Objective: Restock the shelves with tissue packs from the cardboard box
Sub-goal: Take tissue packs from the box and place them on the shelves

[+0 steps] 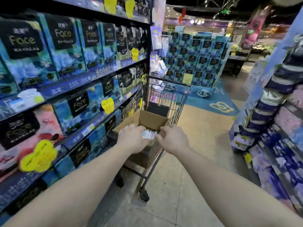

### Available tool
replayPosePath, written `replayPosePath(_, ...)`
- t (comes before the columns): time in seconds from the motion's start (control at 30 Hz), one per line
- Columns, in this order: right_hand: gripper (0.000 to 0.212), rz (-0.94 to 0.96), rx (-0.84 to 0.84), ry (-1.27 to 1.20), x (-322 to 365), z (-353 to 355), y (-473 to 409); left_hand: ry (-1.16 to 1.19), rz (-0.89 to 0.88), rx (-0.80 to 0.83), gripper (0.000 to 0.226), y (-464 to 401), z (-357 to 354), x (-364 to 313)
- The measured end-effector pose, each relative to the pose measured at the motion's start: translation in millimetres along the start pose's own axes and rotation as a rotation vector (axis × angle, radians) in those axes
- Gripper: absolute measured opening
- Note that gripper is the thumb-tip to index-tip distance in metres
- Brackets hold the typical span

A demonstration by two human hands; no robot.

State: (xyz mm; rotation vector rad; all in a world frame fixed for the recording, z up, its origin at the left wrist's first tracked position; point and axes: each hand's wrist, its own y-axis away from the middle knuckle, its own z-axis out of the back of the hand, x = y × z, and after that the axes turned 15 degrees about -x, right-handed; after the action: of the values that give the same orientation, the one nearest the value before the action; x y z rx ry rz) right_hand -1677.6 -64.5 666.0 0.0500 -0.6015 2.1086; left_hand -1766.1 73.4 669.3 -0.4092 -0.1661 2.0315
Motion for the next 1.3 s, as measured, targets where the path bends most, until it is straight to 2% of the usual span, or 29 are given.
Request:
replayPosePath(0.17, 0.054, 0.014, 0.054, -0.044, -25.0, -56.7, -81.6, -0.001, 0.116, 0.044, 0.058, -82.9, -43.2, 8.6)
replayPosePath(0.53, 0.059, 0.070, 0.168, 0.001, -65.8, -171.9, -275.4, 0.044, 0.180, 0.144, 0.060, -282.5, -156.2, 46.4)
replayPosePath(0.73, 0.065, 0.137, 0.321, 0.026, -75.1, -245.5, -349.1, 0.065, 0.245, 0.201, 0.061, -336.4, -217.6, 79.9)
replayPosePath(1.0, 0.055, 0.283, 0.604, 0.071, -97.3, -371.4, -426.8, 0.078, 0.604, 0.327, 0.073, -359.1, -304.3, 122.5)
replayPosePath(1.13, 0.049, 0.445, 0.768, 0.070, -113.4, -435.7, -462.5, 0.137, 0.789, 0.378, 0.058, -367.6, -358.5, 115.1)
replayPosePath(1.3, 0.050, 0.561, 0.882, 0.078, -128.6, -503.9, -495.8, 0.164, 0.987, 0.455, 0.061, -377.6, -421.4, 86.4)
